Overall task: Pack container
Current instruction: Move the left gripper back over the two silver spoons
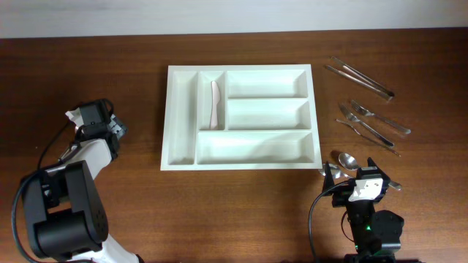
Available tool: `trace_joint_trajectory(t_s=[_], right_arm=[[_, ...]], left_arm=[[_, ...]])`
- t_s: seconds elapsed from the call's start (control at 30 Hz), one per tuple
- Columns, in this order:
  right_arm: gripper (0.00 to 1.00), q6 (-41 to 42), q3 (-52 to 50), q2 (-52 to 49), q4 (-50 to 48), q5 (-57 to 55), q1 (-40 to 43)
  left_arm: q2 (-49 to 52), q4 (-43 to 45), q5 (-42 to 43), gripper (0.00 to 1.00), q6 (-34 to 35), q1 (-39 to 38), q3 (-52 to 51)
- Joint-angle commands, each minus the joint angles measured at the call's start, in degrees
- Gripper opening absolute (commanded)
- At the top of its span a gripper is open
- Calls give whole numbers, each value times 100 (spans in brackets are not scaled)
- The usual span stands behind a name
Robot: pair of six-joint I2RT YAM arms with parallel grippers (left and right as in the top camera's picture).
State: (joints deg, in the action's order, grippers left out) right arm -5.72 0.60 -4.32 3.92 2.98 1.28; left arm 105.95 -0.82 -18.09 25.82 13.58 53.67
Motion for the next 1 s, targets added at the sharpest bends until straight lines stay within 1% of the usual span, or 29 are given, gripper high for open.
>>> trace_joint_trajectory(t_s=[0.0, 0.17, 0.27, 0.37, 0.47, 0.57, 0.63, 0.67, 0.77, 0.83, 0.87, 0.97], right_arm=[[99, 66, -28, 2, 39, -48, -52], [99, 63, -28, 2, 39, -48, -52], [99, 63, -28, 2, 39, -48, -52], [99, 66, -28, 2, 39, -48, -52], [99, 66, -28, 2, 39, -48, -52], [99, 66, -28, 2, 39, -48, -52], [99, 63, -28, 2, 39, -48, -52], [99, 63, -28, 2, 39, -48, -52], [99, 66, -28, 2, 39, -48, -52], [99, 63, -28, 2, 39, -48, -52], [99, 66, -28, 2, 39, -48, -52], [99, 66, -28, 2, 39, -48, -52]], left_arm=[[212, 37, -81, 79, 26, 90, -13], [291, 42, -81, 79, 26, 90, -11], [293, 85, -83, 69, 26, 96, -11], [302, 109, -85, 62, 26, 105, -11], [302, 107, -83, 53, 26, 155, -11], [302, 107, -81, 49, 26, 210, -11], [302, 105, -81, 49, 26, 212, -11], [302, 101, -79, 52, 26, 212, -11], [280, -35, -81, 67, 26, 188, 81], [262, -173, -90, 74, 20, 168, 208], [258, -223, -90, 75, -4, 168, 275], [258, -238, -197, 76, -61, 168, 387]])
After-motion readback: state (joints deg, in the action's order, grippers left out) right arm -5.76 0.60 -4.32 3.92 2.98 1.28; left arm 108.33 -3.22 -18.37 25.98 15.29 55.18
